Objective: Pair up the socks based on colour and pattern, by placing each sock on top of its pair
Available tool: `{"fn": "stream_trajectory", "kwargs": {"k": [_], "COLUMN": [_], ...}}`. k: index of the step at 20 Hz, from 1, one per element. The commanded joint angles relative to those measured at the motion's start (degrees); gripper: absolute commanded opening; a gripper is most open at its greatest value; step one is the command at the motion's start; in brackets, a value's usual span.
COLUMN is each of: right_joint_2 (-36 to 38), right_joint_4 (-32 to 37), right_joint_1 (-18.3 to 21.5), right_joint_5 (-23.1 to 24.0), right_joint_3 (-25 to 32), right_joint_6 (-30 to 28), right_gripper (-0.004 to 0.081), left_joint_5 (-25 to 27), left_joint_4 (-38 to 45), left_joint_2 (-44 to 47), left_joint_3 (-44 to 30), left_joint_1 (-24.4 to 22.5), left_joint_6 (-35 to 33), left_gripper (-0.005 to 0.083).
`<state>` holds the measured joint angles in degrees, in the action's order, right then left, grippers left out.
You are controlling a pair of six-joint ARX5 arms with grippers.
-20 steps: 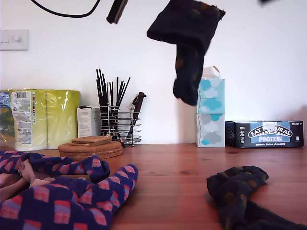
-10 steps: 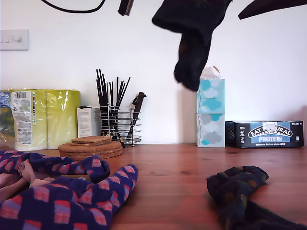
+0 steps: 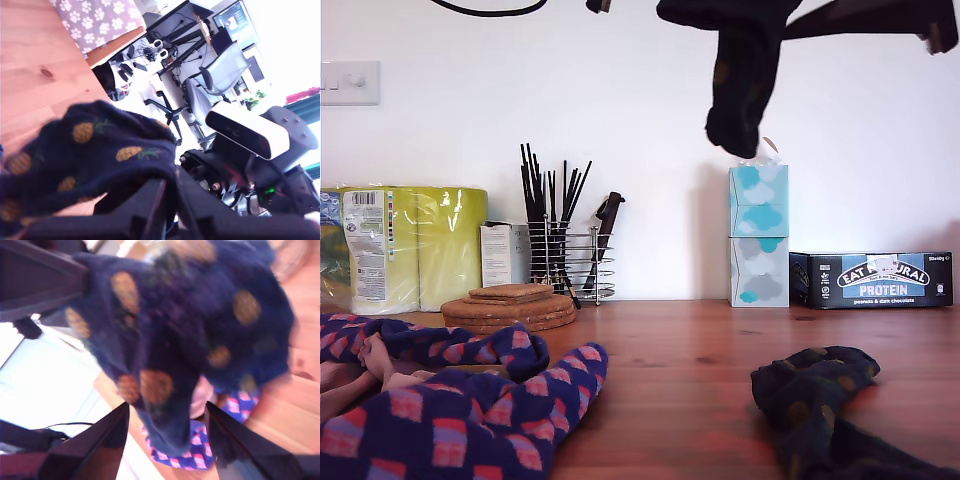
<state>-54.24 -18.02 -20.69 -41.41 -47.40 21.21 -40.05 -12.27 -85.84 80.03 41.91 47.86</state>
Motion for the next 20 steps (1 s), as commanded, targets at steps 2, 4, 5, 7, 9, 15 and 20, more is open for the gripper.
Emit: {"fn": "stream_trajectory", "kwargs": {"k": [2,4,5,7,9,15,20], "right_joint_2": [0.0,0.0,0.0,0.0,0.04,0.94,0.94], "right_joint_4": [1.97,1.86,1.88,1.86,1.7,0.81,-0.79], "right_joint_1": [0.09,0.09,0.09,0.09,0.09,1.25,3.91], "right_joint_5": [-1.73,-1.73,-1.73,-1.7,-2.69,-4.96,-4.55], "right_joint_3": [0.13,0.13,0.13,0.13,0.13,0.04,0.04], "right_joint_6": [0.04,0.13,1.29,2.05,4.79,10.14,10.75], "right_gripper": [0.0389,0.0255,0.0155,-0.0013,-0.0012,-0.0012,-0.0012], "left_joint_5": [-0.24,0.11,0.61,2.78,6.34,12.98,10.4], "left_joint_4": [0.66,0.98,1.31,2.16,2.03,-4.07,-9.44], "left_joint_2": [0.02,0.02,0.02,0.02,0.02,0.02,0.11], "left_joint_3": [-1.07,-1.07,-1.07,-1.07,-1.07,-1.07,-1.07], "left_joint_1": [0.37,0.63,0.63,0.63,0.61,-1.9,-4.94], "left_joint_6": [0.72,0.81,0.81,0.68,-1.64,-12.79,-20.15], "left_gripper": [-0.0013,-0.0013,-0.0013,-0.0013,-0.0013,0.0246,0.032]}}
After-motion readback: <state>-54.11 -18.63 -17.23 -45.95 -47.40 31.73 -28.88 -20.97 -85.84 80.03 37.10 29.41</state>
